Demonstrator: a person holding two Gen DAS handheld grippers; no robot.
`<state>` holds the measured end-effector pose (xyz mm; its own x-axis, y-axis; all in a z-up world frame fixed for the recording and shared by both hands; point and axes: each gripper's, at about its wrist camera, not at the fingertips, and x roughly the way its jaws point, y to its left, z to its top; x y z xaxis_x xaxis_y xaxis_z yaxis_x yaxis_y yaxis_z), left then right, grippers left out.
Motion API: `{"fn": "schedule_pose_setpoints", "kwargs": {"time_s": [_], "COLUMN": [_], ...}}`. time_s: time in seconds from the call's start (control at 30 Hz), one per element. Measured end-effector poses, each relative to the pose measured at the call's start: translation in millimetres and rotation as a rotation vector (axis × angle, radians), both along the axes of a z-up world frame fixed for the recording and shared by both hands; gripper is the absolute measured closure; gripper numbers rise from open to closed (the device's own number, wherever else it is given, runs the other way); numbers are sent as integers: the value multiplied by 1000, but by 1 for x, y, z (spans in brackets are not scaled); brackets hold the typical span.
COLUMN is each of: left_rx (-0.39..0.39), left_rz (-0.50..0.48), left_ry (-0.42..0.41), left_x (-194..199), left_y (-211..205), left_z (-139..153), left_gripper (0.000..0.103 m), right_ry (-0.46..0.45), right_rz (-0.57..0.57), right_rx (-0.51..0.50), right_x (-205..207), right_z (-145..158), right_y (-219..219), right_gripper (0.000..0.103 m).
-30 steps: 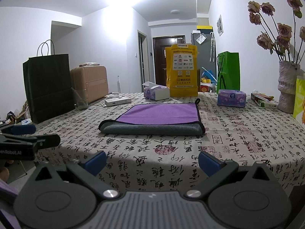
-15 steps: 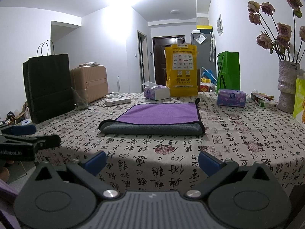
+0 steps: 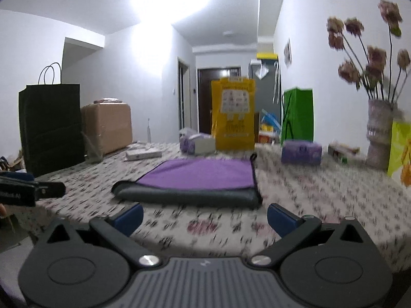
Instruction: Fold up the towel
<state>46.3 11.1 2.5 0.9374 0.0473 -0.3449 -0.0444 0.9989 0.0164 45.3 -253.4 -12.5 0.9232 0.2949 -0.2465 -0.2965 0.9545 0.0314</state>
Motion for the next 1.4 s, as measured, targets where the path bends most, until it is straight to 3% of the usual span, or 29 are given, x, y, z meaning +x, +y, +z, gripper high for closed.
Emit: {"fn": "schedule_pose_setpoints", "kwargs": {"time_s": [0.17,0.37,0.6,0.77,0.9,1.0,1.03,1.07,1.13,1.23,1.4], "left_rx": [-3,-32,-63,-142,-182,-167,-154,-151,-142,-109,-83], "left_rz": [-15,-56,-37,-51,-88,-107,-114,-121,-126,-117,-103], "left_ry": [37,97,128,227,288,309,310,311,323,334,305], "left_x": [31,74,133,174,188,189,187,187,186,187,196], "left_y": [1,1,14,27,34,31,29,28,27,23,23], "left_z": [-3,-12,-20,-29,-36,-38,-38,-37,-37,-34,-23], "left_gripper": [0,0,4,35,57,59,63,73,94,98,98], "right_ry": [-14,54,90,191,222,263,288,308,321,317,292], "right_rz": [-2,1,22,80,87,105,114,123,134,135,139], "right_rx": [-28,-18,-49,-42,-52,-48,-44,-42,-43,-59,-77], "right_x": [25,68,123,174,202,217,221,224,224,220,222], "right_z": [0,-5,-10,-14,-19,-24,-26,-28,-30,-29,-21], "right_y": [0,-5,-13,-20,-24,-27,-28,-29,-29,-28,-28], "right_gripper": [0,8,11,35,38,53,63,77,91,98,98]}}
